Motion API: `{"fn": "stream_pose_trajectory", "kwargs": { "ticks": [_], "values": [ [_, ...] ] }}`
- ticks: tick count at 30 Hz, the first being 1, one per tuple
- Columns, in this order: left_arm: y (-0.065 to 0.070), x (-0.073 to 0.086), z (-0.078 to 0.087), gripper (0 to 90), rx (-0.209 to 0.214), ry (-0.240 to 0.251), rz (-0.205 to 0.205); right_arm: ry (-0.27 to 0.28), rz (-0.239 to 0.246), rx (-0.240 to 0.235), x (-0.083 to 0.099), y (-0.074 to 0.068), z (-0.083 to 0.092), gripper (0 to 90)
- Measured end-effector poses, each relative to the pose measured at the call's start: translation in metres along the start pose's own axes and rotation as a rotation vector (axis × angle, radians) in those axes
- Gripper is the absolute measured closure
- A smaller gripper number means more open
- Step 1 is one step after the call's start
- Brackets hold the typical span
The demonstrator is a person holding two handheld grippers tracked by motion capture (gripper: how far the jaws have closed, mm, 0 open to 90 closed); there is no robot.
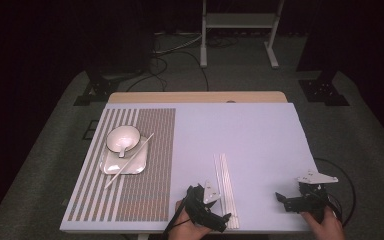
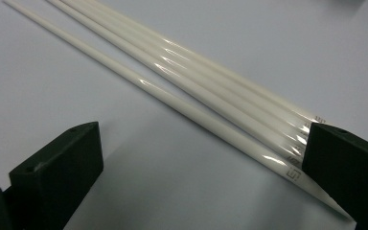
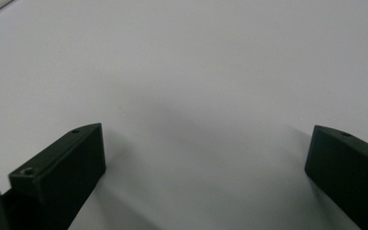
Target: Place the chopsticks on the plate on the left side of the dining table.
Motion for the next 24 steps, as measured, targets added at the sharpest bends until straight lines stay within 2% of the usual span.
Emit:
{"fn": "stream_pose_trajectory", "kwargs": {
  "ticks": [9,16,24],
  "values": [
    [0.001,0.007,0.004,0.0,-0.021,-0.002,-0.015,0.0,0.0,0.0,0.0,0.0,0.0,0.0],
    [0.006,0.013,0.009,0.0,-0.006,0.009,-0.012,0.0,0.0,0.0,0.0,0.0,0.0,0.0],
    [0.01,0.023,0.015,0.0,-0.026,0.008,-0.04,0.0,0.0,0.0,0.0,0.0,0.0,0.0]
  ]
}}
Point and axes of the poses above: each handheld gripper's, and its own axes: z roughly backward along the jaws, x roughly out of its underside, y roughly to its right, the point moved 6 cm from there along -z, roughly forward along the jaws, and after that the axes turned 8 degrees about -y, right-handed, at the moved point
